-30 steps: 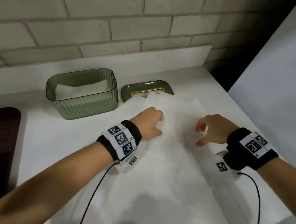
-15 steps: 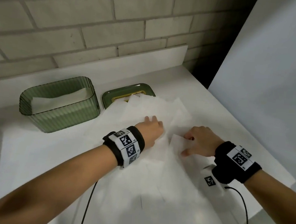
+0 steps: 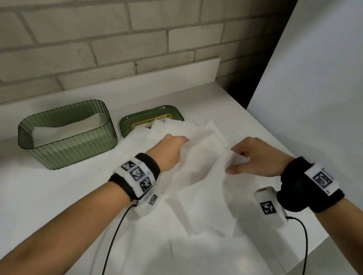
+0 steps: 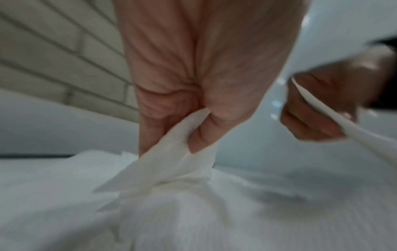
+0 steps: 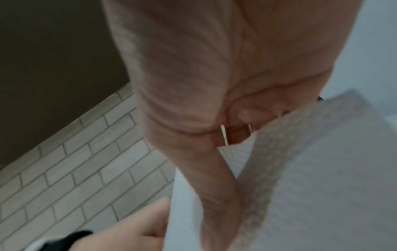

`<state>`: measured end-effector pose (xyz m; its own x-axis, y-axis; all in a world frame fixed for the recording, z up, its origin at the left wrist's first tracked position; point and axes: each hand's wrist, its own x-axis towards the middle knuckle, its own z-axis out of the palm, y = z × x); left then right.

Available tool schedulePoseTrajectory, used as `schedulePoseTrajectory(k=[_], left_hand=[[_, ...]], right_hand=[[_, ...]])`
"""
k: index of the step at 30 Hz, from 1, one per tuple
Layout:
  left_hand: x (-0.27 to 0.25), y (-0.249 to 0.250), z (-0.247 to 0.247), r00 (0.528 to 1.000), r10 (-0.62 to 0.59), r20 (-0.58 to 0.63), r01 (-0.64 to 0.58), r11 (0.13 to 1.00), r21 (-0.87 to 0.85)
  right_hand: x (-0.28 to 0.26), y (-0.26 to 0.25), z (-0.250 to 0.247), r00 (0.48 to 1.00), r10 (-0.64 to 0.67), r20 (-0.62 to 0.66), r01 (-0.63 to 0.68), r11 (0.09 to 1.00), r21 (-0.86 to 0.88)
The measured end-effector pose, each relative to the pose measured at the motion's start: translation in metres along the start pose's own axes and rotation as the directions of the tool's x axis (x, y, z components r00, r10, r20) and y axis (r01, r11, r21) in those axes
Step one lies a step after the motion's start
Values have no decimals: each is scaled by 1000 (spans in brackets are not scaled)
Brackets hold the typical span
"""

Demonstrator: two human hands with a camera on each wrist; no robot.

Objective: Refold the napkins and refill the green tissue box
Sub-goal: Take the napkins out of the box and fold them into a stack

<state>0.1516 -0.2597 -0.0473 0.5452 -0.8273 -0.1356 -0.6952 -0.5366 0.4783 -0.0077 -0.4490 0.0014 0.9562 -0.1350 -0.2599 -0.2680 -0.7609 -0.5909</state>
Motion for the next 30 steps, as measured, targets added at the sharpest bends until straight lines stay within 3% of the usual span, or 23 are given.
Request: schedulePoseTrajectory(k=[3, 5, 7, 10, 14, 20, 30], left_hand=[[-11, -17, -17, 976, -14, -216, -57, 946, -320], [-24, -26, -25, 958, -62, -280, -107, 829, -550], [-40, -34, -29, 963, -136, -234, -90, 656, -749], [-64, -40, -30, 981, -178, -69, 1, 367, -930], [-90, -43, -26, 989, -131, 72, 93, 166, -982], [-114, -57, -18, 953, -78, 294, 300, 82, -951], [-137, -62, -21, 923, -34, 384, 384, -12, -923]], right_hand=[[0, -3, -14, 994, -78, -74, 88, 986, 141], [1, -7, -20, 984, -114, -140, 150, 948, 280], [4, -10, -22, 976, -135, -171, 194, 895, 401], [10, -14, -20, 972, -155, -176, 225, 830, 511], [21, -19, -8, 975, -155, -159, 218, 801, 557], [45, -33, 20, 983, -166, -82, 184, 815, 549], [74, -50, 51, 991, -136, 3, 109, 807, 581]])
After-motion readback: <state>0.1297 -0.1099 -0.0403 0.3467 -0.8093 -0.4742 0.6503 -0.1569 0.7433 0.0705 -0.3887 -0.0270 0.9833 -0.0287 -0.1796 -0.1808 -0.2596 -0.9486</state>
